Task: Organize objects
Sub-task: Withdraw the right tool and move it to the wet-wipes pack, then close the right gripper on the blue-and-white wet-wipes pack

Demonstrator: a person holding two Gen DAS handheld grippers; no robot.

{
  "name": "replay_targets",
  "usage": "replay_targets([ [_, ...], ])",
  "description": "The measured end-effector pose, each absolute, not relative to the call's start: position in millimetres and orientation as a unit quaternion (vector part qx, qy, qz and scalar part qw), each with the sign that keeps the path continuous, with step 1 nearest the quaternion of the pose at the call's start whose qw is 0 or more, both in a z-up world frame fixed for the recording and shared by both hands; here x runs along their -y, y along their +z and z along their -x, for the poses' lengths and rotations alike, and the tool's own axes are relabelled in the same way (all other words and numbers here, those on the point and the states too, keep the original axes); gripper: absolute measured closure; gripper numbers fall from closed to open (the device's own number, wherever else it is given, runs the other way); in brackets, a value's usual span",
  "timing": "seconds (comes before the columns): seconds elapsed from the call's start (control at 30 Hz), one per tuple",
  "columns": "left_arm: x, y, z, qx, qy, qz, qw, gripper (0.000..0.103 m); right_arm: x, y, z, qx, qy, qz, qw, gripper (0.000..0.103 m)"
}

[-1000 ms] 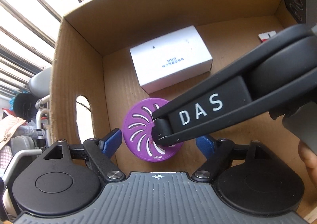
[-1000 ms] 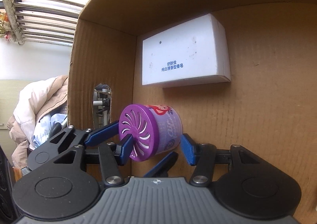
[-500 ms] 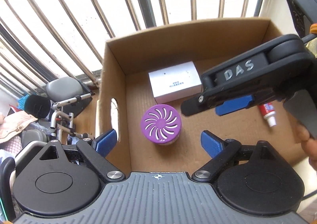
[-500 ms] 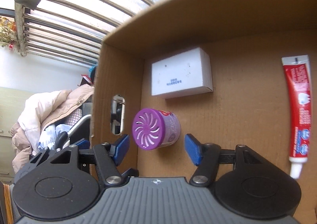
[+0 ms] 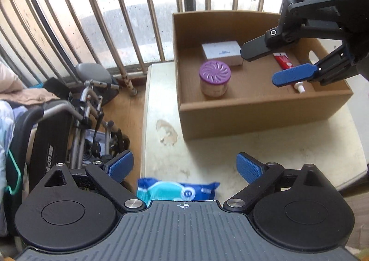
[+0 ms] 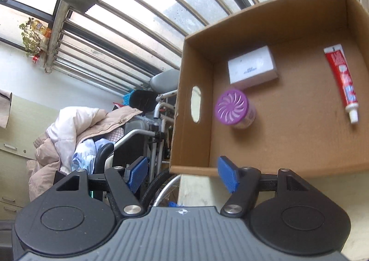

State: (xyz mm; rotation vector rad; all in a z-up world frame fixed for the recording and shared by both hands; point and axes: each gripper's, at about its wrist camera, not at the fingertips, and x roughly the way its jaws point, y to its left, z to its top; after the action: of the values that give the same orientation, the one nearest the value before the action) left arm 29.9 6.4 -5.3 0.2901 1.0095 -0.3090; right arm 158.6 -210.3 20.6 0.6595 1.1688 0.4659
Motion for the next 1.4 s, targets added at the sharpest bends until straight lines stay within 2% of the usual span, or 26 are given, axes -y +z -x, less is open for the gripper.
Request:
replay_targets([
  [0.27,-38,-58,-9,-0.493,-0.162,-0.125,0.846,0.007,161,-48,-103,-0.608,0.173,-0.300,0.714,0.033],
  [0.67,-48,-98,0,-0.487,-0.205,-0.147,0.836,0.005,127,-121,-98,-0.650,0.170,-0.334,0.661,0.030],
  [0.97,-38,-96,4,-0.493,-0.223,-0.148,0.828,0.006,129,-123,-101,-0.638,0.167,-0.351,0.665,0.025],
  [1.4,30,-88,13,-0.458,-0.310,-0.124,0.824,0.008,215,-112,-109,-0.604,0.092,-0.338,0.716,0.024],
])
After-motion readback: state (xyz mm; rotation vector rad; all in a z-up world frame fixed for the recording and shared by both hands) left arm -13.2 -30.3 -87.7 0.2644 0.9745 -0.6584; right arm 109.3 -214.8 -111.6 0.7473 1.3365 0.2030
